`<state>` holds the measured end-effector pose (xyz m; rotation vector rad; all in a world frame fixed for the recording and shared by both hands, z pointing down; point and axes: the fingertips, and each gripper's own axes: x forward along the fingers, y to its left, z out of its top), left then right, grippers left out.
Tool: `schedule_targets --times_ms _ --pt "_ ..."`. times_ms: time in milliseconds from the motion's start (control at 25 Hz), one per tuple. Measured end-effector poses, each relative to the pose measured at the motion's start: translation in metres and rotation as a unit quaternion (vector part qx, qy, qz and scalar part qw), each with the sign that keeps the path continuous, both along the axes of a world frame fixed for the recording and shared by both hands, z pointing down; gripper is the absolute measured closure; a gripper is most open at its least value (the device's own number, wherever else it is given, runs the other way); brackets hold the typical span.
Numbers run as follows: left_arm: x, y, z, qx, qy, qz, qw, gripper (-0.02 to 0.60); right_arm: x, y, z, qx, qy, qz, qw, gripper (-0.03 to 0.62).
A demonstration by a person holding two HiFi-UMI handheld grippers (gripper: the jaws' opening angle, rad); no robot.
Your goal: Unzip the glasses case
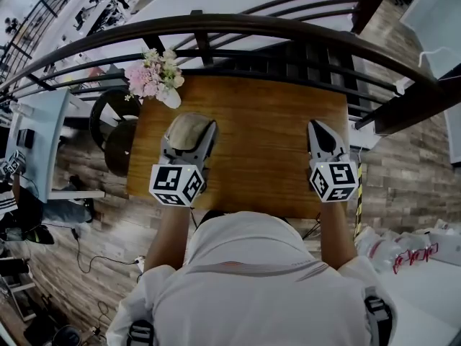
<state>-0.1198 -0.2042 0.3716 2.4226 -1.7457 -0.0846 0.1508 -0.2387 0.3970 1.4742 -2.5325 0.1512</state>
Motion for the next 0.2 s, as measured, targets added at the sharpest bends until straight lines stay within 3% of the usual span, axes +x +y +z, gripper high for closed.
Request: schedule_targets --times_ms 200 --pt "-0.0029 0.0004 -0.0001 -0.003 0.000 -0.001 1.0000 0.288 -0.0034 0.0012 -0.0017 0.002 0.000 -0.003 1.000 0.543"
